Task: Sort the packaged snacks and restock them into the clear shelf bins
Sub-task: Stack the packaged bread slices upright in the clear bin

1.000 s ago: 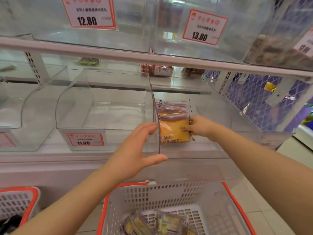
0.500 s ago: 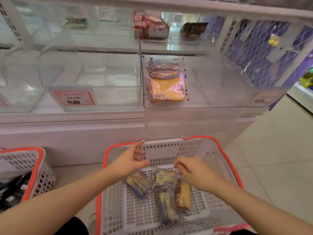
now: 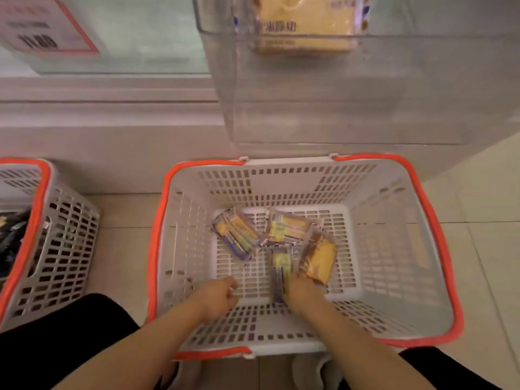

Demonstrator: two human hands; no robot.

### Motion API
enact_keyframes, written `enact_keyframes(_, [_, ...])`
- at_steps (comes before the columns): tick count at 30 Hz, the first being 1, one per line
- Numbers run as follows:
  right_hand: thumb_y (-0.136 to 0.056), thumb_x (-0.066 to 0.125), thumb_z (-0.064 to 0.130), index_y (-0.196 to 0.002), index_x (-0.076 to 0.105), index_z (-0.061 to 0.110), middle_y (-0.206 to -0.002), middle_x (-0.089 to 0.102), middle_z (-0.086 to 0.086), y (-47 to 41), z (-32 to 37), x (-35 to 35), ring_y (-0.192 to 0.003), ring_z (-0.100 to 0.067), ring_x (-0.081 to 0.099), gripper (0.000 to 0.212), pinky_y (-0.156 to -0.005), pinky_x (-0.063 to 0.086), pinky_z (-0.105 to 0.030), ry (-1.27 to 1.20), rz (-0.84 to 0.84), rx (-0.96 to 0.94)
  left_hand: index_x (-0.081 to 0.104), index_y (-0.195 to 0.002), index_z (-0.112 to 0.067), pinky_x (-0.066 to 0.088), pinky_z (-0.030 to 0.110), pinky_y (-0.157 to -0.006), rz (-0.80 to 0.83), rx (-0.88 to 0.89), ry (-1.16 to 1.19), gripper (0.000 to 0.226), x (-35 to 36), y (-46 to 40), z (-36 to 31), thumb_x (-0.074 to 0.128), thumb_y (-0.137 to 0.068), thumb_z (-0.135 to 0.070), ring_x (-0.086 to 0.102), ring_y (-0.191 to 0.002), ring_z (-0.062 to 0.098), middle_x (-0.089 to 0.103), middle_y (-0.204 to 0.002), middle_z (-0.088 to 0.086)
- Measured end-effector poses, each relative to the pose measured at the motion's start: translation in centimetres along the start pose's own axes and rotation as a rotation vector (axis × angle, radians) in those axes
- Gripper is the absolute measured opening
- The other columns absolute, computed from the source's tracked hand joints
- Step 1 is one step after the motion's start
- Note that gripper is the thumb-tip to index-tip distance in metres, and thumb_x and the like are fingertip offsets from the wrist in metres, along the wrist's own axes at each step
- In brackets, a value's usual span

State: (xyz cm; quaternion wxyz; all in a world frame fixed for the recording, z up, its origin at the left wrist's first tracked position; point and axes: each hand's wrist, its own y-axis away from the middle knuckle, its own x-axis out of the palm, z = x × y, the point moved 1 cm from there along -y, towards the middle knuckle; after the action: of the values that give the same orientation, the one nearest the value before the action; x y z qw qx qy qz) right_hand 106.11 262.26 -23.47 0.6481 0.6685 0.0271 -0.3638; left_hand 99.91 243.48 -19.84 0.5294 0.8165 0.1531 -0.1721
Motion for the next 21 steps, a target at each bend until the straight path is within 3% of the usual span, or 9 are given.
enact_keyframes(4, [-0.097,0.045,0.024,-0.140,0.025,-0.005,-0.138,0.040,-0.019,-3.2,0.0,0.6,-0.121,-0.029,0.048,0.055,-0.092,0.045,-0.034,-0.293,-0.124,0.255,0.050,-0.122,-0.018,0.042,0.024,-0.087,0.028,-0.053,-0.029,0.032,1.9,0.0,1.2,0.047,-0.092,-0.028,0.057,-0.103,0.017,0.061,-0.117,0.003])
enact_keyframes(7, [-0.092,0.053,0.025,-0.120,0.047,-0.001,-0.104,0.059,-0.014,-4.5,-1.1,0.9,-0.090,-0.028,0.059,0.039,-0.074,0.048,-0.035,-0.620,-0.056,0.348,0.054,-0.116,-0.020,0.040,0.023,-0.086,0.060,-0.028,-0.058,0.027,2.2,-0.2,1.2,0.046,-0.092,-0.029,0.056,-0.105,0.016,0.060,-0.119,0.003])
enact_keyframes(10, [-0.090,0.057,0.038,-0.107,0.053,0.005,-0.079,0.056,-0.008,-4.9,-2.0,1.3,-0.070,-0.022,0.056,0.038,-0.062,0.048,-0.031,-0.570,0.014,0.342,0.050,-0.125,-0.019,0.039,0.019,-0.085,0.050,-0.034,0.007,0.033,2.0,-0.7,0.8,0.046,-0.094,-0.027,0.055,-0.109,0.015,0.058,-0.124,0.002])
enact_keyframes(15, [-0.094,0.052,0.026,-0.101,0.054,0.009,-0.098,0.064,-0.011,-3.8,-0.9,0.0,-0.092,-0.028,0.062,0.019,-0.065,0.045,-0.032,-0.405,-0.102,0.219,0.051,-0.126,-0.018,0.046,0.022,-0.079,-0.016,-0.065,0.259,0.032,1.4,-1.6,-0.5,0.047,-0.096,-0.027,0.054,-0.091,0.009,0.058,-0.122,0.002])
enact_keyframes(17, [-0.097,0.045,0.020,-0.091,0.052,0.012,-0.088,0.060,-0.010,-2.8,-0.4,-0.8,-0.082,-0.026,0.059,0.012,-0.063,0.040,-0.031,-0.325,-0.139,0.093,0.049,-0.127,-0.016,0.046,0.022,-0.080,-0.053,-0.097,0.342,0.034,1.2,-1.9,-0.7,0.048,-0.095,-0.028,0.056,-0.095,0.012,0.056,-0.122,0.002])
enact_keyframes(19, [-0.097,0.041,0.018,-0.071,0.043,0.017,-0.070,0.048,-0.002,-1.5,-0.2,-1.9,-0.062,-0.016,0.046,0.026,-0.057,0.034,-0.030,-0.327,-0.159,-0.029,0.045,-0.132,-0.014,0.047,0.027,-0.090,-0.095,-0.129,0.472,0.041,1.2,-2.1,-0.8,0.051,-0.094,-0.030,0.056,-0.109,0.017,0.052,-0.129,0.004])
enact_keyframes(21, [-0.097,0.043,0.017,-0.063,0.033,0.020,-0.063,0.039,0.002,-0.1,-0.1,-3.1,-0.056,-0.010,0.037,0.035,-0.055,0.030,-0.031,-0.363,-0.170,-0.135,0.036,-0.139,-0.014,0.039,0.029,-0.098,-0.122,-0.145,0.585,0.055,1.3,-2.0,-1.1,0.054,-0.091,-0.036,0.047,-0.124,0.021,0.043,-0.141,0.006])
